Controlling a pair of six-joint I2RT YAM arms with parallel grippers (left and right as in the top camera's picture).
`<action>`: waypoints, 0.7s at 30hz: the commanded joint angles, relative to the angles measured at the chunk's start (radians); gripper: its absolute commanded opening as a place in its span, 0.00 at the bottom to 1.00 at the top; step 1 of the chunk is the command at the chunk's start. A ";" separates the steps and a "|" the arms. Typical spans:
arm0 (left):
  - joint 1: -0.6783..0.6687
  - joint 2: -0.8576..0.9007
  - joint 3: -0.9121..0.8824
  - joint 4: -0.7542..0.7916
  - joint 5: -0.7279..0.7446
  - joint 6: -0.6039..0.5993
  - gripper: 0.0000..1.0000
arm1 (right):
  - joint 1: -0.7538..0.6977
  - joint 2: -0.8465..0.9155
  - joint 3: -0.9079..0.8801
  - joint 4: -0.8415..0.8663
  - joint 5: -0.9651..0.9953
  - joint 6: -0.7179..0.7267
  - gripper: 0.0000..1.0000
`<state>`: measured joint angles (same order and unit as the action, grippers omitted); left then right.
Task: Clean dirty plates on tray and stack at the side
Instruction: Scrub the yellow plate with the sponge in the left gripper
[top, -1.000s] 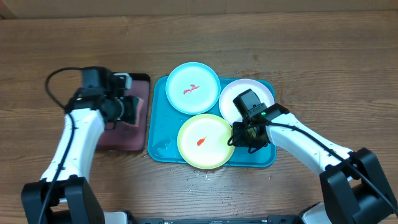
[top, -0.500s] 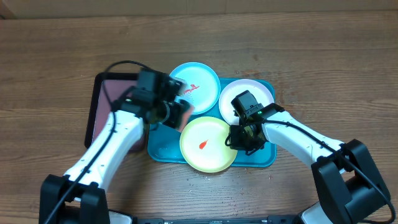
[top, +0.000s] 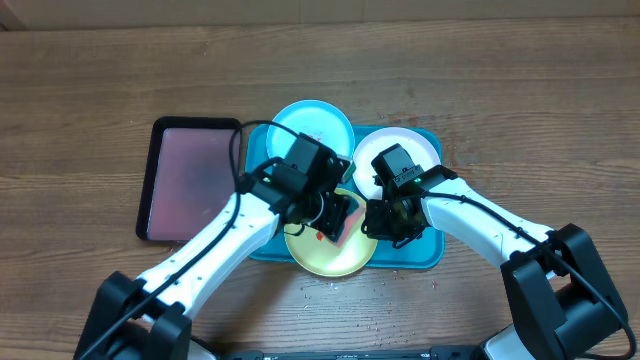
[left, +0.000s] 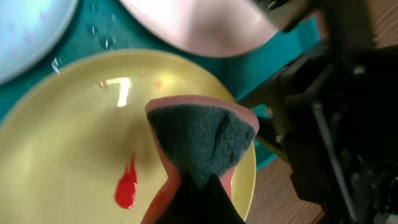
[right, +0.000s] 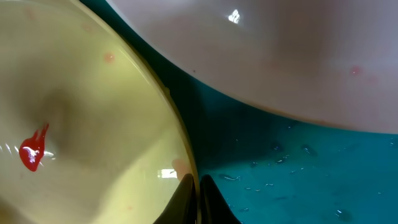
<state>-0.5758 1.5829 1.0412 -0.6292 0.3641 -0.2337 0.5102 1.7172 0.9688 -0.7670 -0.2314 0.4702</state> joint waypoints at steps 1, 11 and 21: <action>0.001 0.056 0.020 0.004 -0.014 -0.114 0.04 | 0.000 0.011 0.004 -0.002 0.017 -0.003 0.04; 0.012 0.139 0.020 0.021 -0.043 -0.274 0.04 | 0.000 0.011 0.004 -0.002 0.021 -0.003 0.04; 0.004 0.184 0.020 0.027 -0.363 -0.529 0.04 | 0.000 0.011 0.004 -0.002 0.029 -0.003 0.04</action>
<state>-0.5701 1.7519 1.0443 -0.5980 0.2203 -0.6445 0.5102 1.7172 0.9688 -0.7647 -0.2329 0.4706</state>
